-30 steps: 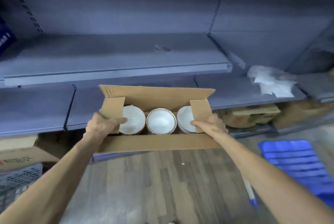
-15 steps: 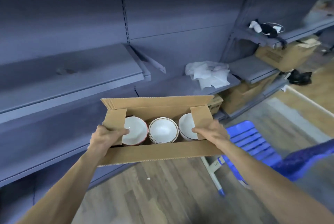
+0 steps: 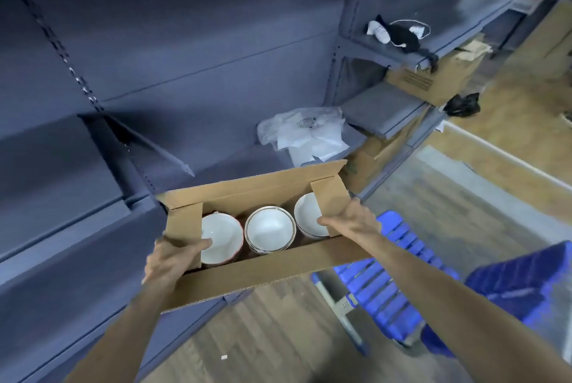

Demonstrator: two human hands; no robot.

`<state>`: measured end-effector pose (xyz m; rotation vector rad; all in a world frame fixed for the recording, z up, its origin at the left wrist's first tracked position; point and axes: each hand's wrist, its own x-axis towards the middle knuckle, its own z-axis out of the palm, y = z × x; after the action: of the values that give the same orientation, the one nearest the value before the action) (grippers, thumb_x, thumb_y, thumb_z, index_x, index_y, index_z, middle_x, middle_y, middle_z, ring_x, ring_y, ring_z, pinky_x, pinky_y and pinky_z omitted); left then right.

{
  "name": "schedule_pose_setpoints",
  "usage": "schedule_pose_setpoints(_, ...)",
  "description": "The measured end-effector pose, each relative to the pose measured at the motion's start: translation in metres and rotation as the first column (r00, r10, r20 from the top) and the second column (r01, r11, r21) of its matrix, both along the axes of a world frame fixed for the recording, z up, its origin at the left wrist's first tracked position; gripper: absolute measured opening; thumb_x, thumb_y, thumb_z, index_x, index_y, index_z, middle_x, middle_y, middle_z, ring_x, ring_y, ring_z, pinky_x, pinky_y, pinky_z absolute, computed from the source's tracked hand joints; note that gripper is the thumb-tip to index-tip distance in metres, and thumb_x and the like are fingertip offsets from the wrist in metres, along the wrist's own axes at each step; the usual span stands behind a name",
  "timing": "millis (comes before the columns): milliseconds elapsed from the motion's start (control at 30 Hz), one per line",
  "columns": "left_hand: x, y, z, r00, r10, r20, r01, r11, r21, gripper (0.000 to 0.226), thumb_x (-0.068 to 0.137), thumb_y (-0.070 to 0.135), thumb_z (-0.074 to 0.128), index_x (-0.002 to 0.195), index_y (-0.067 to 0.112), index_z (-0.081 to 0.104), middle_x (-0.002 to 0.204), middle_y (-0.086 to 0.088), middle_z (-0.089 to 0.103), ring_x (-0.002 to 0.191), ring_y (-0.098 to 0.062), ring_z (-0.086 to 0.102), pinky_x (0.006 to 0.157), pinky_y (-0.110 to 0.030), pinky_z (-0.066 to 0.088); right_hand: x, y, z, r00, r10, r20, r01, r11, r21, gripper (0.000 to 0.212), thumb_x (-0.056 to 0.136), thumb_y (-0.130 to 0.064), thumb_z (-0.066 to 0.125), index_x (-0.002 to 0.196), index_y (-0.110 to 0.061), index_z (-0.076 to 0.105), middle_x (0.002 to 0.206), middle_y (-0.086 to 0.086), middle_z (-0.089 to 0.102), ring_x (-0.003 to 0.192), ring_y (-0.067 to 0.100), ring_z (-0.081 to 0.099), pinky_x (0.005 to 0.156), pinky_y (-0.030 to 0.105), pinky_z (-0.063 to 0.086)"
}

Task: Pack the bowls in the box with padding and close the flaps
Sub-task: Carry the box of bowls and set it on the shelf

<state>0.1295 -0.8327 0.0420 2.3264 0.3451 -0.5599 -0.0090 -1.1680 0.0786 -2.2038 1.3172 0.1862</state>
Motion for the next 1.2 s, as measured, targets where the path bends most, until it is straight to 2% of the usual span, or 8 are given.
schedule_pose_setpoints(233, 0.06, -0.062, -0.025, 0.991, 0.122, -0.056, -0.12, 0.992, 0.041, 0.126, 0.03, 0.079, 0.079, 0.137, 0.02, 0.049, 0.125, -0.009, 0.061, 0.113, -0.035, 0.06, 0.078, -0.041, 0.046, 0.081, -0.075, -0.026, 0.994, 0.103, -0.026, -0.102, 0.995, 0.02, 0.089, 0.062, -0.069, 0.079, 0.127, -0.017, 0.05, 0.128, 0.005, 0.064, 0.122, 0.029, 0.06, 0.082, 0.035, 0.039)
schedule_pose_setpoints(400, 0.084, -0.09, -0.058, 0.979, 0.197, -0.06, -0.192, 0.978, 0.079, 0.133, 0.028, 0.087, 0.071, 0.144, 0.03, 0.041, 0.131, -0.007, 0.059, 0.116, -0.036, 0.058, 0.073, -0.042, 0.043, 0.141, -0.114, -0.043, 0.979, 0.201, -0.036, -0.201, 0.98, 0.009, 0.101, 0.054, -0.07, 0.08, 0.134, -0.018, 0.047, 0.129, 0.005, 0.061, 0.123, 0.031, 0.058, 0.098, 0.043, 0.05)
schedule_pose_setpoints(467, 0.092, -0.096, -0.068, 0.972, 0.226, -0.062, -0.22, 0.971, 0.091, 0.132, 0.029, 0.087, 0.071, 0.144, 0.03, 0.041, 0.128, -0.008, 0.061, 0.113, -0.037, 0.059, 0.071, -0.04, 0.043, 0.162, -0.124, -0.05, 0.968, 0.25, -0.025, -0.249, 0.968, 0.006, 0.1, 0.051, -0.07, 0.078, 0.135, -0.024, 0.048, 0.122, 0.004, 0.063, 0.118, 0.03, 0.061, 0.094, 0.042, 0.053)
schedule_pose_setpoints(600, 0.113, -0.098, -0.082, 0.95, 0.297, -0.094, -0.286, 0.951, 0.116, 0.134, 0.032, 0.089, 0.07, 0.146, 0.027, 0.038, 0.132, -0.009, 0.059, 0.115, -0.037, 0.058, 0.072, -0.041, 0.043, 0.211, -0.136, -0.066, 0.941, 0.339, -0.008, -0.338, 0.939, 0.062, 0.088, 0.049, -0.068, 0.078, 0.119, -0.022, 0.053, 0.109, -0.001, 0.068, 0.094, 0.024, 0.062, 0.076, 0.031, 0.048)
schedule_pose_setpoints(767, 0.148, -0.093, -0.105, 0.929, 0.366, -0.053, -0.361, 0.929, 0.081, 0.134, 0.033, 0.087, 0.072, 0.147, 0.026, 0.038, 0.136, -0.01, 0.057, 0.121, -0.039, 0.056, 0.079, -0.045, 0.045, 0.283, -0.134, -0.092, 0.887, 0.462, -0.014, -0.461, 0.887, 0.034, 0.067, 0.05, -0.072, 0.076, 0.088, -0.028, 0.043, 0.1, -0.002, 0.064, 0.092, 0.027, 0.061, 0.076, 0.035, 0.048)
schedule_pose_setpoints(933, 0.176, -0.089, -0.126, 0.916, 0.4, 0.023, -0.4, 0.916, 0.015, 0.13, 0.032, 0.09, 0.073, 0.141, 0.025, 0.047, 0.135, -0.007, 0.058, 0.121, -0.035, 0.056, 0.083, -0.04, 0.048, 0.342, -0.134, -0.126, 0.819, 0.574, 0.005, -0.574, 0.819, 0.002, 0.064, 0.061, -0.072, 0.076, 0.098, -0.023, 0.054, 0.112, 0.001, 0.068, 0.105, 0.028, 0.066, 0.074, 0.033, 0.046)
schedule_pose_setpoints(1033, 0.188, -0.09, -0.142, 0.916, 0.399, 0.043, -0.397, 0.916, -0.053, 0.134, 0.028, 0.097, 0.067, 0.14, 0.026, 0.048, 0.14, -0.007, 0.055, 0.127, -0.035, 0.051, 0.099, -0.046, 0.047, 0.366, -0.14, -0.145, 0.787, 0.617, 0.004, -0.617, 0.787, 0.009, 0.072, 0.063, -0.072, 0.075, 0.114, -0.022, 0.061, 0.119, 0.0, 0.065, 0.108, 0.028, 0.064, 0.077, 0.033, 0.046)
schedule_pose_setpoints(1200, 0.182, -0.096, -0.16, 0.929, 0.358, 0.096, -0.356, 0.934, -0.047, 0.152, 0.025, 0.109, 0.048, 0.144, 0.015, 0.046, 0.146, -0.014, 0.053, 0.134, -0.039, 0.048, 0.113, -0.051, 0.038, 0.375, -0.147, -0.177, 0.718, 0.696, -0.008, -0.696, 0.717, -0.02, 0.078, 0.07, -0.07, 0.073, 0.131, -0.025, 0.052, 0.133, 0.001, 0.059, 0.12, 0.029, 0.059, 0.094, 0.035, 0.048)
